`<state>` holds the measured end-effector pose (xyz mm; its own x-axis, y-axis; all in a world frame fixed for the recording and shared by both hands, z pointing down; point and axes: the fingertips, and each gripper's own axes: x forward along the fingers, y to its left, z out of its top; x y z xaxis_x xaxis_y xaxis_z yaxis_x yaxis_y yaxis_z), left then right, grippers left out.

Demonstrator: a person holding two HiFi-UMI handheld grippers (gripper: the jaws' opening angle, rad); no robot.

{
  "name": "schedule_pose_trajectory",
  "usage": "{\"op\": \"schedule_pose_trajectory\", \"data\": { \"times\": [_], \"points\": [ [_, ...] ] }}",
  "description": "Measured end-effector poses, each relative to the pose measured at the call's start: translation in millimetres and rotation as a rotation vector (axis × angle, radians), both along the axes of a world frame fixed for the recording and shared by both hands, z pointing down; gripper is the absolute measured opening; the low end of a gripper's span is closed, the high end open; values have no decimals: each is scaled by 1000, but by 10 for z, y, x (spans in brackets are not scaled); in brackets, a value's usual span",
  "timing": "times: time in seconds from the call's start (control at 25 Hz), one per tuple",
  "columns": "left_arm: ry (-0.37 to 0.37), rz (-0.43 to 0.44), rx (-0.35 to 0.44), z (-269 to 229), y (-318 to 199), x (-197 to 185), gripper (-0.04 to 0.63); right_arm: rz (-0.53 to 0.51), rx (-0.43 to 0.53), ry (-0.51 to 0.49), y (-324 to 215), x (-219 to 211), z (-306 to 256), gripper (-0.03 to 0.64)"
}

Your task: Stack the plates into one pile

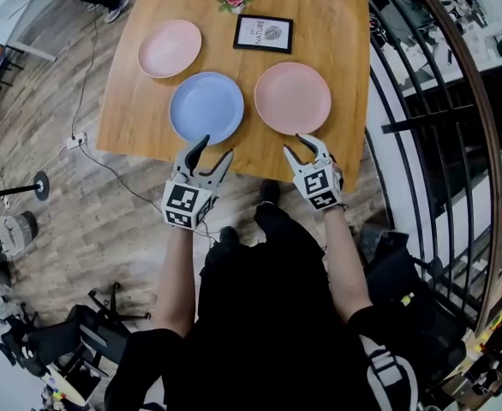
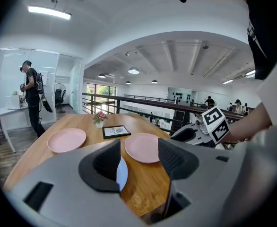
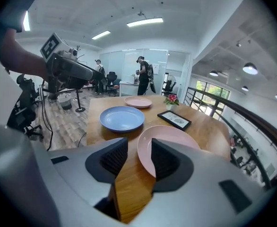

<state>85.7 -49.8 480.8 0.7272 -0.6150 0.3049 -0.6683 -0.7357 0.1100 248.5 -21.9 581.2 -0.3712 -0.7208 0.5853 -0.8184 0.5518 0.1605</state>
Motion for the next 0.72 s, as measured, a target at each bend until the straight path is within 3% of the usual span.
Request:
{"op": "schedule_pose_trajectory", "data": {
  "times": [0.4,0.72],
  "points": [
    [-3,-84,-23,124,-141,29,261,-114,-52,32,-172,3,300,161],
    [5,-95,-54,191,-158,-32,261,-208,-99,159,-167,-111,624,156]
  ]
}}
